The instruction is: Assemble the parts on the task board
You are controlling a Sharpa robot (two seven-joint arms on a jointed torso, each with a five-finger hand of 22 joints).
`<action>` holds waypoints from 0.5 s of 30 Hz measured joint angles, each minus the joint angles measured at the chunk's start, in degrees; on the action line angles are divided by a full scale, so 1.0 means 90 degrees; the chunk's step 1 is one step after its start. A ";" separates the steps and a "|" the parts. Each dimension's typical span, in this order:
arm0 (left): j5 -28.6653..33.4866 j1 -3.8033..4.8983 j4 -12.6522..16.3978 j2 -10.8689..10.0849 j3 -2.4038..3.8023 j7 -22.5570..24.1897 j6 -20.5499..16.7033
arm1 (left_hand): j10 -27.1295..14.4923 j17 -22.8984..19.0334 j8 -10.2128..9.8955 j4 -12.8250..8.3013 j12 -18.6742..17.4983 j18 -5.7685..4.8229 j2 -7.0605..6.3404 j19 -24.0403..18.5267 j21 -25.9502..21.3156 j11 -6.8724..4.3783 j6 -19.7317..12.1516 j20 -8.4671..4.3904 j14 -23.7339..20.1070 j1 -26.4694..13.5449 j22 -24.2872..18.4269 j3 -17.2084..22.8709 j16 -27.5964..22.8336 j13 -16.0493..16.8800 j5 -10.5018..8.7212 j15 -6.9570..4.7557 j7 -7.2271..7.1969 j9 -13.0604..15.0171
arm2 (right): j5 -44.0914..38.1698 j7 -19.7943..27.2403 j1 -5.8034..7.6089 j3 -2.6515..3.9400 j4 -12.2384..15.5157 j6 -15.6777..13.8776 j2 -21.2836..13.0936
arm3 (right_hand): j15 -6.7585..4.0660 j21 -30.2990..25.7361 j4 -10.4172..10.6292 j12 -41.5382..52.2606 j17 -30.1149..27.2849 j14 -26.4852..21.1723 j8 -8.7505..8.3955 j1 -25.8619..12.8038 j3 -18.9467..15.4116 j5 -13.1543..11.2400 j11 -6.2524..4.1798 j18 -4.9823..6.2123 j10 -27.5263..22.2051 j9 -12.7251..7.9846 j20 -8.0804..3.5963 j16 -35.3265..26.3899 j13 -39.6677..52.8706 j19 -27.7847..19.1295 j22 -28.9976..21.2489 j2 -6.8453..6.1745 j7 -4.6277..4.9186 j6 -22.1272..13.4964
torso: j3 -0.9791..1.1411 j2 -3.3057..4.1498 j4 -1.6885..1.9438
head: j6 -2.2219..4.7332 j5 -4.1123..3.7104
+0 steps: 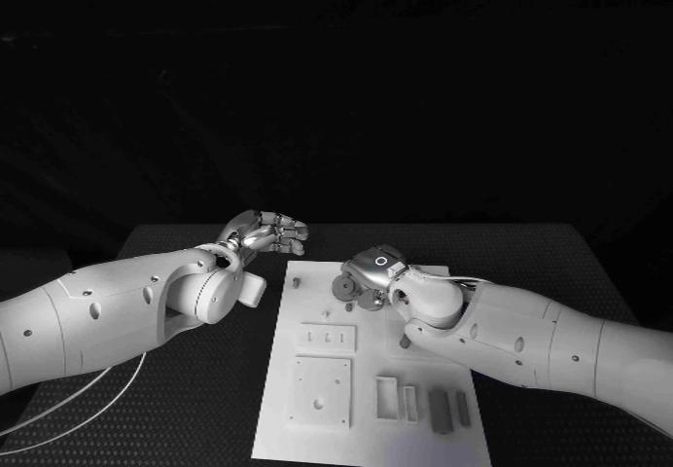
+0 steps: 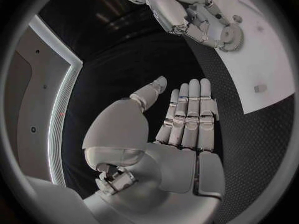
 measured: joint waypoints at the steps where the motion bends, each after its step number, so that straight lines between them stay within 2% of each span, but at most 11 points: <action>1: 0.0000 0.0000 0.0000 0.0000 0.0000 0.0000 0.0000 | 0.0000 0.0000 0.0000 0.0000 0.0000 0.0000 0.0000 0.0000 0.0000 0.0000 0.0000 0.0000 0.0000 0.0000 0.0000 0.0000 0.0000 0.0000 0.0000 0.0000 0.0000 0.0000 | 0.0007 0.0002 0.0000 -0.0001 -0.0008 -0.0002 0.0001 | 0.0000 0.0000 0.0000 0.0000 -0.0006 0.0000 -0.0028 -0.0016 0.0000 0.0000 0.0000 0.0000 0.0000 -0.0012 0.0000 0.0000 -0.0004 0.0000 0.0000 -0.0016 0.0000 0.0000 | 0.0000 -0.0001 0.0000 | 0.0000 0.0000; 3: 0.0000 0.0000 0.0000 -0.0005 0.0000 0.0000 0.0000 | 0.0000 0.0000 0.0000 0.0000 0.0000 0.0000 0.0000 0.0000 0.0000 0.0000 0.0000 0.0000 0.0000 0.0000 0.0000 0.0000 0.0000 0.0000 0.0000 0.0000 0.0000 0.0000 | 0.0051 0.0027 -0.0004 -0.0003 -0.0049 -0.0006 0.0002 | 0.0051 -0.0037 0.0000 0.0000 -0.0053 -0.0051 -0.0170 0.0007 0.0000 0.0000 0.0000 0.0000 0.0000 -0.0083 0.0000 0.0000 -0.0011 0.0000 0.0000 -0.0068 0.0000 0.0000 | 0.0000 -0.0001 0.0000 | 0.0002 -0.0003; 6: 0.0000 0.0000 -0.0001 -0.0008 0.0000 -0.0002 -0.0001 | 0.0000 0.0000 0.0000 0.0000 0.0000 0.0000 0.0000 0.0000 -0.0001 0.0000 0.0000 0.0000 0.0000 0.0000 0.0000 0.0000 -0.0010 0.0000 0.0000 0.0000 0.0000 0.0000 | 0.0095 0.0057 -0.0002 -0.0002 -0.0072 -0.0007 0.0001 | 0.0078 -0.0041 0.0000 0.0000 -0.0098 -0.0083 -0.0264 0.0045 0.0000 0.0000 0.0000 0.0000 0.0000 -0.0123 0.0000 -0.0026 -0.0020 0.0000 0.0000 -0.0106 0.0000 0.0000 | -0.0004 -0.0001 0.0001 | 0.0004 -0.0010; 9: 0.0000 0.0000 -0.0001 -0.0008 0.0000 -0.0002 -0.0005 | 0.0000 0.0010 0.0000 -0.0015 0.0000 0.0000 -0.0026 0.0000 -0.0025 0.0000 -0.0022 0.0000 0.0000 0.0026 0.0002 -0.0015 -0.0026 0.0000 0.0000 0.0000 0.0022 0.0007 | 0.0146 0.0096 0.0002 0.0001 -0.0082 0.0006 0.0005 | 0.0032 -0.0041 -0.0019 0.0000 -0.0129 -0.0134 -0.0266 0.0167 0.0020 0.0000 0.0000 0.0000 0.0000 -0.0129 -0.0002 -0.0026 -0.0021 -0.0047 0.0000 -0.0102 0.0000 0.0000 | -0.0008 -0.0001 0.0001 | 0.0001 -0.0015; 14: -0.0003 0.0000 0.0000 -0.0006 0.0000 -0.0002 -0.0008 | 0.0000 0.0010 0.0000 -0.0018 0.0000 0.0000 -0.0026 0.0000 -0.0025 0.0000 -0.0023 0.0000 0.0000 0.0026 0.0005 -0.0018 -0.0026 -0.0001 0.0000 0.0000 0.0022 0.0007 | 0.0277 0.0176 0.0010 0.0008 -0.0106 0.0065 0.0023 | -0.0081 -0.0049 -0.0026 0.0000 -0.0213 -0.0265 -0.0286 0.0397 0.0027 0.0000 0.0000 0.0001 0.0000 -0.0144 0.0031 -0.0051 -0.0034 -0.0148 0.0000 0.0079 0.0000 0.0000 | -0.0012 -0.0001 0.0005 | -0.0011 -0.0018; 15: -0.0005 0.0000 0.0000 -0.0006 0.0000 -0.0002 -0.0008 | 0.0000 0.0012 0.0000 -0.0018 -0.0023 0.0000 -0.0026 0.0000 -0.0025 0.0000 -0.0023 0.0000 0.0000 0.0026 0.0005 -0.0018 -0.0026 0.0001 0.0000 0.0000 0.0022 0.0007 | 0.0302 0.0191 0.0013 0.0010 -0.0110 0.0075 0.0023 | -0.0108 -0.0079 -0.0003 0.0000 -0.0224 -0.0294 -0.0299 0.0477 0.0186 0.0000 0.0001 0.0002 -0.0002 -0.0144 0.0047 -0.0059 -0.0034 -0.0164 0.0000 0.0053 0.0000 0.0000 | -0.0012 -0.0001 0.0005 | -0.0016 -0.0020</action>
